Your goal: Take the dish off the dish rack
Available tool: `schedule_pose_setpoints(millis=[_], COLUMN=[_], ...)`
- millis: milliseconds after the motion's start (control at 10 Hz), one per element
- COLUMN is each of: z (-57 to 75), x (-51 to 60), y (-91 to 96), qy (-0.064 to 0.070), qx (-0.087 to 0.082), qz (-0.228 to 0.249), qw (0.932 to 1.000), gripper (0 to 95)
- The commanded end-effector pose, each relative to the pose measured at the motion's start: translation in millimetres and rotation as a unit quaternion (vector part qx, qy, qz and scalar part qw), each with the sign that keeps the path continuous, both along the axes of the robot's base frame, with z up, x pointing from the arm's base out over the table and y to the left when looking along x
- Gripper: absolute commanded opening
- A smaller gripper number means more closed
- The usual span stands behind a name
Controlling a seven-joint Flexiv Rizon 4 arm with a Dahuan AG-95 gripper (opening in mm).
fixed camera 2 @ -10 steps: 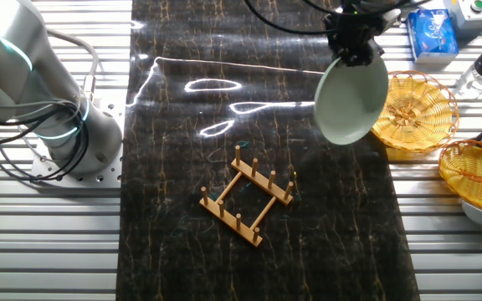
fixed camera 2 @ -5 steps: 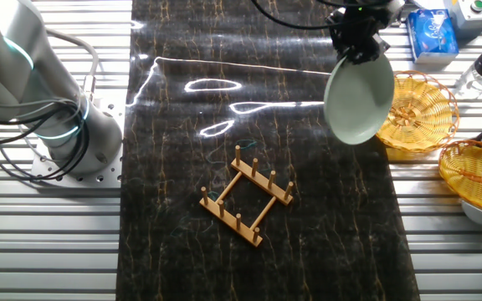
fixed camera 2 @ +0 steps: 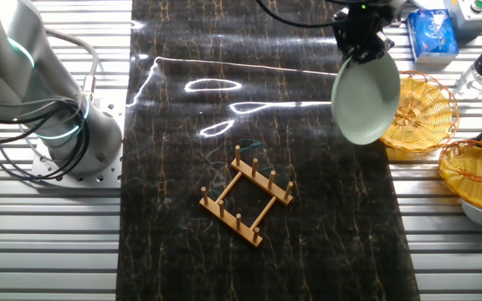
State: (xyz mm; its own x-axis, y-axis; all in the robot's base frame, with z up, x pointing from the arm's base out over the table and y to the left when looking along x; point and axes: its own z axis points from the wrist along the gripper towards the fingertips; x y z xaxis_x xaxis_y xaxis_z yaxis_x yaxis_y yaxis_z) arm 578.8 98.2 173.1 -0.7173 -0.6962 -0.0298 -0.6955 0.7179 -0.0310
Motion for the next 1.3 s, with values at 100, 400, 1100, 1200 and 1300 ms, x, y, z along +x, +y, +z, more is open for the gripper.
schedule_pose_setpoints(millis=[100, 400, 1100, 1200, 1300], z=[-4.7, -7.2, -6.1, -6.1, -6.1], x=[5.1, 18.5, 16.9, 16.9, 16.9], y=[-2.5, -2.6, -2.1, -2.1, -2.1], qy=[-0.002, -0.001, 0.007, 0.008, 0.01], qx=[-0.001, -0.006, -0.007, -0.008, -0.01], qz=[0.008, 0.011, 0.002, -0.001, -0.01], qw=[1.0, 0.9999, 0.9999, 0.9999, 0.9998], gripper=[0.0, 0.0, 0.0, 0.0, 0.0])
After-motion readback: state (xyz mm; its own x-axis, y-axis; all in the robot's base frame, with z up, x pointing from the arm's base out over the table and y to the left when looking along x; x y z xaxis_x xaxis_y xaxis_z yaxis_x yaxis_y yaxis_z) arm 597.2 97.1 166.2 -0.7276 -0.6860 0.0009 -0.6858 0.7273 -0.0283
